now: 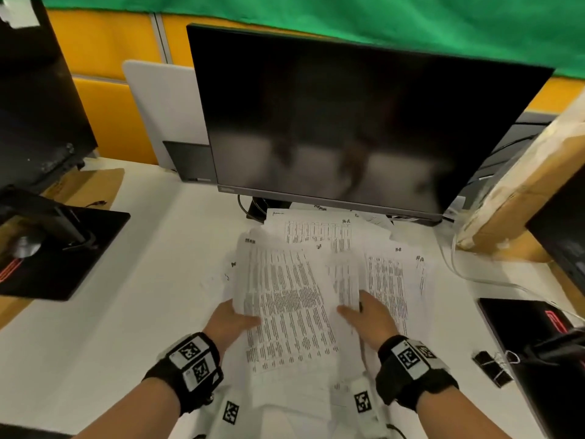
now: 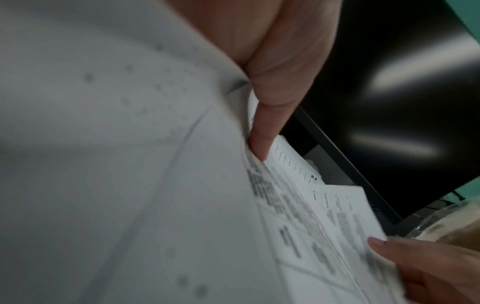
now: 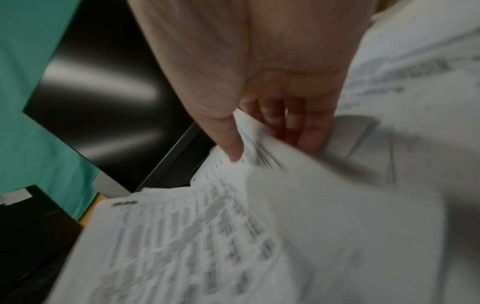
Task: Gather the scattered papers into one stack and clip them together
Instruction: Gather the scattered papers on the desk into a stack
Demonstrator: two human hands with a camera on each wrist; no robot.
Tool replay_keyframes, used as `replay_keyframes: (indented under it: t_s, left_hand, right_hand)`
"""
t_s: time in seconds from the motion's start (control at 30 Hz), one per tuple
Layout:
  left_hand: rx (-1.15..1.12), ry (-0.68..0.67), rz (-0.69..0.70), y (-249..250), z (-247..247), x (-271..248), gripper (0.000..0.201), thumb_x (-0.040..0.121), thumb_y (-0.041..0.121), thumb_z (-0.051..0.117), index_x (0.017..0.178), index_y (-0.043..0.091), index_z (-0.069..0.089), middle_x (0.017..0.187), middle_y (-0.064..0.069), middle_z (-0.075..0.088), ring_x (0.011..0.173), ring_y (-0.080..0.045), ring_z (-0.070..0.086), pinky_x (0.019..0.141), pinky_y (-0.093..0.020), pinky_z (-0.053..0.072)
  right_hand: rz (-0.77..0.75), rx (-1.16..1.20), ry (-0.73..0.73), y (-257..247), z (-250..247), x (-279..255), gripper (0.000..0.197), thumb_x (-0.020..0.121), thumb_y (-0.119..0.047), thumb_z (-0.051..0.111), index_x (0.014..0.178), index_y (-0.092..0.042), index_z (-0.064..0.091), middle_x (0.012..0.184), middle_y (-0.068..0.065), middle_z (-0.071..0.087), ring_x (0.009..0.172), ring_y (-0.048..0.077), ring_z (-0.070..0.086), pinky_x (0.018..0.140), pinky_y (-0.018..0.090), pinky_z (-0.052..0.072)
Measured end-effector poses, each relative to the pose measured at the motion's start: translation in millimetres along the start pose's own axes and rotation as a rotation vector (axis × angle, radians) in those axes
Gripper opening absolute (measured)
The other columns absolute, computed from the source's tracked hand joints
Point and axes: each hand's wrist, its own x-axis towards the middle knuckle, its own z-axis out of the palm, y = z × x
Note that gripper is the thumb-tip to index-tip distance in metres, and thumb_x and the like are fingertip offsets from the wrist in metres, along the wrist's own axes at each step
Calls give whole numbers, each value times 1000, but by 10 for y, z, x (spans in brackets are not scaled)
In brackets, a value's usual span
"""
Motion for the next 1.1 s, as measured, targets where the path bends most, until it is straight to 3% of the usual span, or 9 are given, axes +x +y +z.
replay_keyframes:
  t_s: [0.13,0.37,0.43,0.5,0.6,0.8,0.9,0.97,1.1]
  left_hand:
    - [-45,141,83,63,-250,-86,27,81,-2,66,108,-2,64,99,-19,69,87,-32,66,88,-45,52]
    - [-114,291,128,146,-587,-131,35,82,-3,64,116,0,59,106,-14,63,93,-30,60,85,-36,45]
    - [-121,298,132,160,-595,-112,36,82,-2,64,118,0,59,106,-13,63,93,-29,60,85,-37,45]
    - [-136,300,136,177,-589,-98,35,82,-1,64,117,1,59,107,-12,63,93,-29,59,85,-37,45]
    - [-134,308,150,198,-596,-92,33,83,-1,64,115,3,59,108,-13,63,90,-28,59,83,-37,45]
    - [-108,313,175,213,-621,-110,36,84,-2,62,120,-1,58,107,-15,62,89,-28,57,81,-38,43]
    - [-129,296,172,235,-581,-101,37,84,-2,62,120,-1,57,109,-15,62,89,-28,58,81,-38,44]
    - [-138,288,172,254,-542,-91,37,84,-2,62,121,-1,57,109,-15,62,92,-29,58,81,-38,44]
    - [-130,272,175,267,-507,-94,36,83,-2,63,119,0,59,108,-15,63,83,-26,60,78,-35,45]
  right_hand:
    - [73,-49,189,68,-165,98,51,90,-30,58,133,-6,44,133,14,52,120,29,51,97,32,41]
    - [124,-35,160,-54,-116,248,56,87,-17,62,135,-3,37,127,16,56,113,31,57,87,31,45]
    - [125,-72,163,-47,-108,291,39,88,-11,59,124,-2,47,108,12,59,96,27,59,72,29,49]
    - [102,-148,182,-11,-157,292,1,89,-7,53,89,-8,54,80,1,50,71,16,49,51,21,35]
    - [92,-221,220,130,-315,206,34,89,-9,49,61,-19,33,63,-5,36,55,8,35,47,21,25]
    - [169,-420,-72,457,-481,-132,26,84,-21,57,61,-20,45,69,-5,49,73,14,54,53,18,36]
    - [47,-352,32,429,-394,-141,37,85,-21,60,54,-21,40,65,-4,43,63,11,47,49,17,29]
    - [-13,-313,132,347,-302,-70,36,82,-21,63,54,-22,41,71,-2,43,72,17,49,50,16,27]
    - [-10,-276,150,242,-142,53,35,88,-17,58,60,-25,37,71,-2,46,65,14,48,46,18,29]
